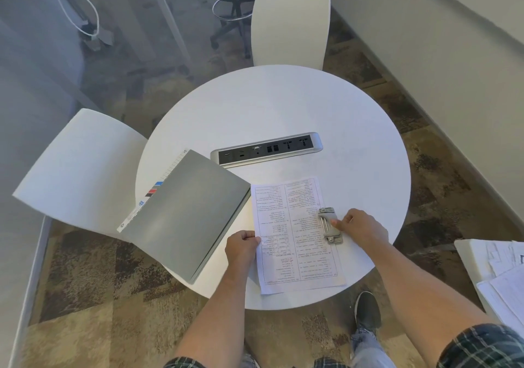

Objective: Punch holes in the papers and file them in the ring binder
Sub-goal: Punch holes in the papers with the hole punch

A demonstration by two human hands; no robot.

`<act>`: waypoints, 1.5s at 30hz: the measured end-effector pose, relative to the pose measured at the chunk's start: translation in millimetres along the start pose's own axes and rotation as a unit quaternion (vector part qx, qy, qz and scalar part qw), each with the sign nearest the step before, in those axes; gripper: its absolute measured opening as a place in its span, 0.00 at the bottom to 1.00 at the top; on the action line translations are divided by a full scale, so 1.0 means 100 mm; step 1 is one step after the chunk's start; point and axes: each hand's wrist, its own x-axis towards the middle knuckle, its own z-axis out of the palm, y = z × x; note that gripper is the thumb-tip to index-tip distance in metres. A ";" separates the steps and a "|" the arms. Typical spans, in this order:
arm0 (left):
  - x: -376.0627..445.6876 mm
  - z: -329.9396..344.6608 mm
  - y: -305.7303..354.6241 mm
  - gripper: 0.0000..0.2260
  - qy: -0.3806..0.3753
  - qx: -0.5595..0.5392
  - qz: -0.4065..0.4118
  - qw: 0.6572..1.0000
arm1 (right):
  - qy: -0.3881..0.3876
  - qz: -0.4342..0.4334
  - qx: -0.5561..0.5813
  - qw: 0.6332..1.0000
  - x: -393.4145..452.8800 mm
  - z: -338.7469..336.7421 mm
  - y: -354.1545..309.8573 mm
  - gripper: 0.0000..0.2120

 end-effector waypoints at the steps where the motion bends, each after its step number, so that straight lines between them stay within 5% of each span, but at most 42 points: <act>1: -0.01 0.00 0.00 0.02 -0.001 0.000 0.002 1.000 | 0.012 -0.023 0.040 0.999 -0.06 0.05 0.01 0.17; 4: -0.02 0.00 0.01 0.02 0.006 0.004 0.010 1.000 | 0.044 -0.054 0.100 0.993 -0.19 0.15 0.05 0.13; 20: -0.09 0.11 0.03 0.02 0.031 0.007 0.021 0.999 | 0.140 0.068 -0.003 0.988 0.09 -0.28 0.27 0.17; 29: -0.14 0.46 0.22 0.04 0.009 -0.026 0.008 1.000 | 0.160 0.099 0.055 0.981 0.21 -0.35 0.34 0.15; 31: -0.15 0.54 0.31 0.04 0.006 -0.031 0.014 0.999 | 0.230 0.071 0.075 0.968 0.11 -0.32 0.29 0.17; 34: -0.15 0.60 0.42 0.04 0.010 -0.024 0.031 0.999 | 0.305 -0.087 0.052 0.947 -0.10 -0.19 0.10 0.16; 38: -0.09 0.61 0.50 0.04 0.007 0.009 0.075 0.997 | 0.159 -0.271 -0.056 0.948 -0.29 0.15 -0.12 0.18; 41: -0.07 0.52 0.51 0.04 0.009 0.047 0.109 0.993 | 0.064 -0.290 -0.132 0.946 -0.33 0.38 -0.18 0.22; 45: 0.04 0.18 0.34 0.04 0.055 0.207 0.196 0.957 | 0.048 -0.292 -0.193 0.936 -0.31 0.47 -0.19 0.21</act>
